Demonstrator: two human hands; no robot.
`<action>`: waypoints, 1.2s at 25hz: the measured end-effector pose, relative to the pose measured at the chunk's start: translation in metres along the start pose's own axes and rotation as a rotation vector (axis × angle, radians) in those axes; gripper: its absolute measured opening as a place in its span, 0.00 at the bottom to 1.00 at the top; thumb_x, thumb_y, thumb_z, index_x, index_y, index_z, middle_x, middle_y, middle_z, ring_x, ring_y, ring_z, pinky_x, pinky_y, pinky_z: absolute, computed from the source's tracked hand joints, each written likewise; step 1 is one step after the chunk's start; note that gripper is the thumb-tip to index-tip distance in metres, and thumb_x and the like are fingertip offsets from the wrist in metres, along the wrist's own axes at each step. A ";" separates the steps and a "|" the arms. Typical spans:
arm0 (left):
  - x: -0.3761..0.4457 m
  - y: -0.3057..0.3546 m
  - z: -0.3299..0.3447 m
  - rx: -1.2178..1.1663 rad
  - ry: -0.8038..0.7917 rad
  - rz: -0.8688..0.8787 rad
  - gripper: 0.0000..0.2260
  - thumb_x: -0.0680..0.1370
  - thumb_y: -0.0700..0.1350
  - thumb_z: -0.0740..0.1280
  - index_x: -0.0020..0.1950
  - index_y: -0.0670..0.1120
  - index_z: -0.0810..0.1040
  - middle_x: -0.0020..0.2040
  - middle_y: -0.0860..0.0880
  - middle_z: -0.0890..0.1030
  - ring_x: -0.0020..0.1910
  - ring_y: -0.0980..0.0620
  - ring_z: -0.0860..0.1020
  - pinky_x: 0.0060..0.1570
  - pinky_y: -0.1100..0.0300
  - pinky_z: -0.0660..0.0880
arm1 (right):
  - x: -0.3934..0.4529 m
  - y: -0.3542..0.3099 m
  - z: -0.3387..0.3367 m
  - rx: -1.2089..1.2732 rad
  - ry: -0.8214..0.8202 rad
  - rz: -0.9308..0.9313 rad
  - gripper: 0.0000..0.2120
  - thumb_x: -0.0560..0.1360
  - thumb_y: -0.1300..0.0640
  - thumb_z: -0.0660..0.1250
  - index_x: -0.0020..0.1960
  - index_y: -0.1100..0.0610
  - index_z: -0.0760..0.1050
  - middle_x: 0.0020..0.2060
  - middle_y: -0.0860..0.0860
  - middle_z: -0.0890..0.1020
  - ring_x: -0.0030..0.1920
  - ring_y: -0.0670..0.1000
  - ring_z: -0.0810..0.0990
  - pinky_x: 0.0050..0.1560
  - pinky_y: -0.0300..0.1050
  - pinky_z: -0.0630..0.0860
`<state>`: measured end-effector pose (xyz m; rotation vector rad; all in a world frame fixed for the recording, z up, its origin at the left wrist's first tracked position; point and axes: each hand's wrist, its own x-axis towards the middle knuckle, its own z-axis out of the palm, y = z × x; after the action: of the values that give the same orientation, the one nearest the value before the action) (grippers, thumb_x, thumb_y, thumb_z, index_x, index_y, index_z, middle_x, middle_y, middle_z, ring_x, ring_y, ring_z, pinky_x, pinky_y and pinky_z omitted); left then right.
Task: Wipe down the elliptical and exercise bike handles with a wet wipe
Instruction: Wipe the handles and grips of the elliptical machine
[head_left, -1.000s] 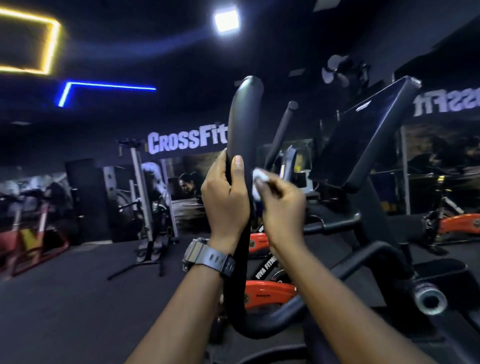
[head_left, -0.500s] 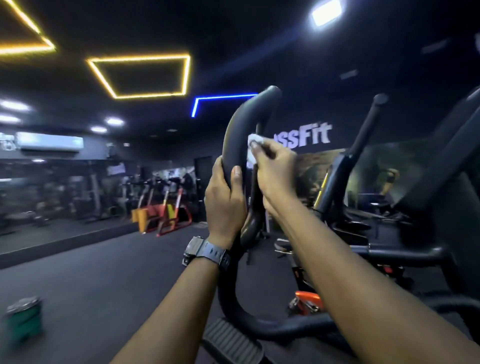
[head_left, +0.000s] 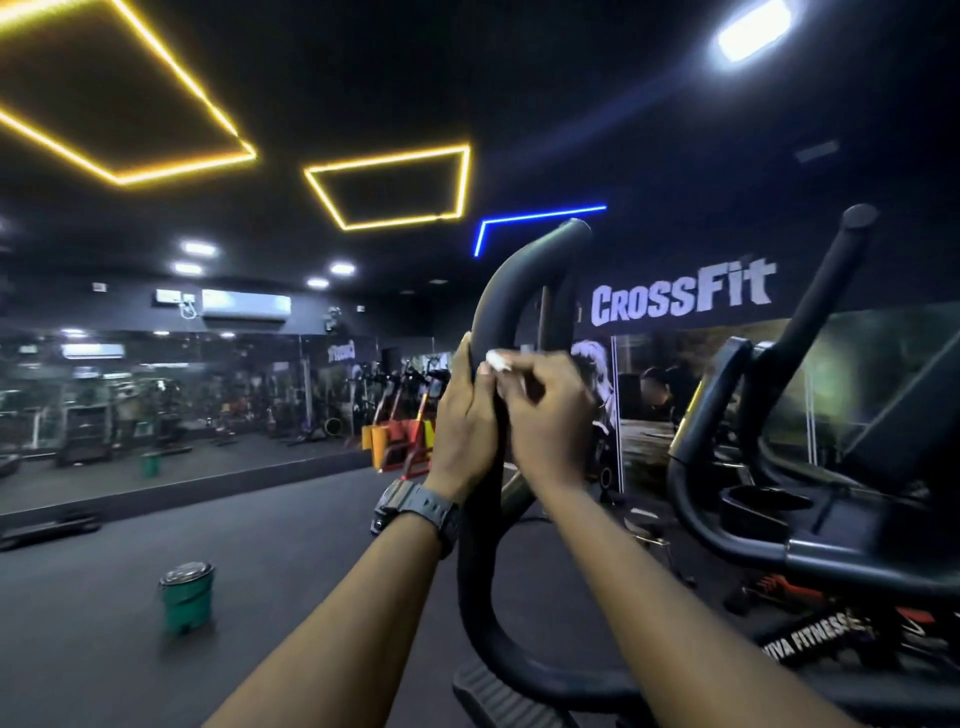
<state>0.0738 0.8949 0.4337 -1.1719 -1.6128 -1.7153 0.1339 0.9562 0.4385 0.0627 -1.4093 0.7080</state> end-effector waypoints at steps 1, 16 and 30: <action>0.002 -0.002 -0.001 -0.091 -0.010 -0.011 0.19 0.85 0.51 0.53 0.76 0.53 0.64 0.68 0.55 0.75 0.66 0.59 0.73 0.68 0.55 0.67 | -0.015 0.003 -0.005 -0.025 -0.037 -0.053 0.05 0.72 0.61 0.74 0.46 0.53 0.84 0.41 0.46 0.82 0.43 0.41 0.79 0.48 0.39 0.76; 0.004 0.024 -0.008 -0.484 -0.026 -0.215 0.22 0.85 0.56 0.50 0.68 0.48 0.76 0.59 0.45 0.80 0.58 0.46 0.77 0.60 0.48 0.73 | 0.089 -0.016 0.006 -0.245 -0.137 -0.479 0.06 0.76 0.61 0.68 0.49 0.60 0.83 0.43 0.54 0.79 0.45 0.53 0.78 0.50 0.46 0.77; 0.038 0.040 -0.008 0.081 0.000 0.148 0.21 0.84 0.42 0.57 0.78 0.46 0.63 0.76 0.51 0.66 0.73 0.59 0.63 0.75 0.59 0.58 | 0.064 -0.007 -0.005 -0.122 -0.122 -0.369 0.08 0.74 0.63 0.69 0.50 0.57 0.85 0.44 0.50 0.82 0.46 0.43 0.77 0.51 0.27 0.68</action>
<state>0.0861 0.8882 0.4873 -1.2189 -1.5405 -1.5431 0.1409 0.9793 0.4986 0.2672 -1.5019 0.3165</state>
